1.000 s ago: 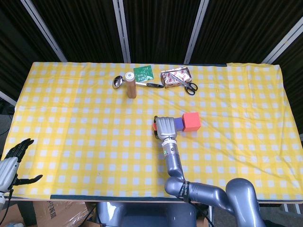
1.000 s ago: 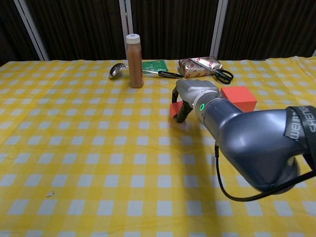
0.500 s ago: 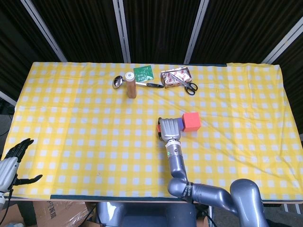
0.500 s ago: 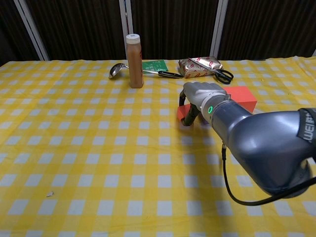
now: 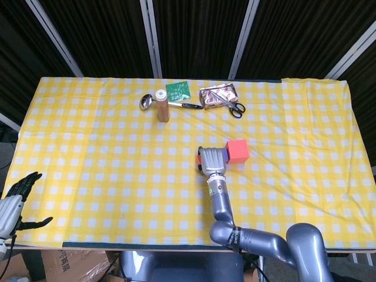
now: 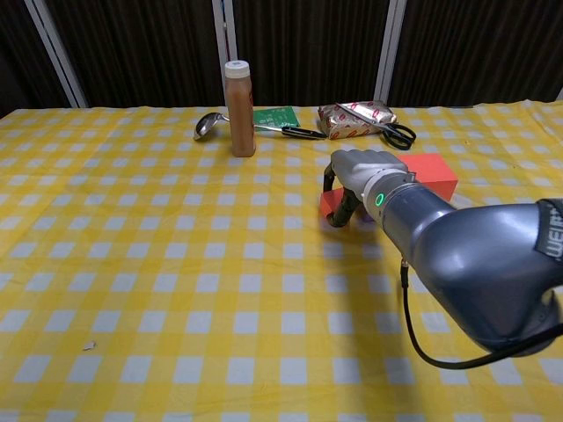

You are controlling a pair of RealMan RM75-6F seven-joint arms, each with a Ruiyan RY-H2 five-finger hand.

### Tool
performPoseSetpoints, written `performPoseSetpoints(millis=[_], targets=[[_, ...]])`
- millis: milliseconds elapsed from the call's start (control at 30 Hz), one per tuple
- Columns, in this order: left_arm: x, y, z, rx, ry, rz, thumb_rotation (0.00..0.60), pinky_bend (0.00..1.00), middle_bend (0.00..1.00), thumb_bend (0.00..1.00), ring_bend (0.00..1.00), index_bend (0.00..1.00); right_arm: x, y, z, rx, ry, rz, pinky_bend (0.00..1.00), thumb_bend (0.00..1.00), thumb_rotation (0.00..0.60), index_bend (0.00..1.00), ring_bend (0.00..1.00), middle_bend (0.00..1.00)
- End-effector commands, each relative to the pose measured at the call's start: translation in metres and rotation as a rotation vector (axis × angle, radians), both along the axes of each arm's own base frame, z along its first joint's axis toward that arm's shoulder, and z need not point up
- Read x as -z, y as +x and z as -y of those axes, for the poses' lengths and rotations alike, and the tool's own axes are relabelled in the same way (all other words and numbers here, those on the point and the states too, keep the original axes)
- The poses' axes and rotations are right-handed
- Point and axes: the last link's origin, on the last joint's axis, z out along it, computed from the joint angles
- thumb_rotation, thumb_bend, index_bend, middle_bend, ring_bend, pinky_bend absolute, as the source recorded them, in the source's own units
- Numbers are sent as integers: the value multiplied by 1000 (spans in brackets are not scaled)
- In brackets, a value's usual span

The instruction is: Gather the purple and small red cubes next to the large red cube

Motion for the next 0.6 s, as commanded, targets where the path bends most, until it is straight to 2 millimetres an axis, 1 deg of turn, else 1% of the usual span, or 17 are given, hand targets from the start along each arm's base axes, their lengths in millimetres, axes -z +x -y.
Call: performPoseSetpoints(millis=[33,167,400,500,600], targets=[[0,0,0,0,1,1,600,0,0,26,0,0,0,0,-1,-1,2,2,950,487,600,344,1000,1000],[0,0,0,1,2,0,600,0,0,27,0,0,-1,2,-4,-10,4,1,950,487,600,277,1000,1000],[-1,0,0,3,5,1,600,0,0,26,0,0,-5,7,-7,-22,-1,0,951,487,600,208,1000,1000],[-1,0,1,5,6,2,600,0,0,27,0,0,-9,10,-9,-33,-8,-2,950,486,600,176,1000,1000],[-1,0,1,5,5,3,600,0,0,26,0,0,-14,13,-13,-50,-12,0,951,486,600,164,1000,1000]])
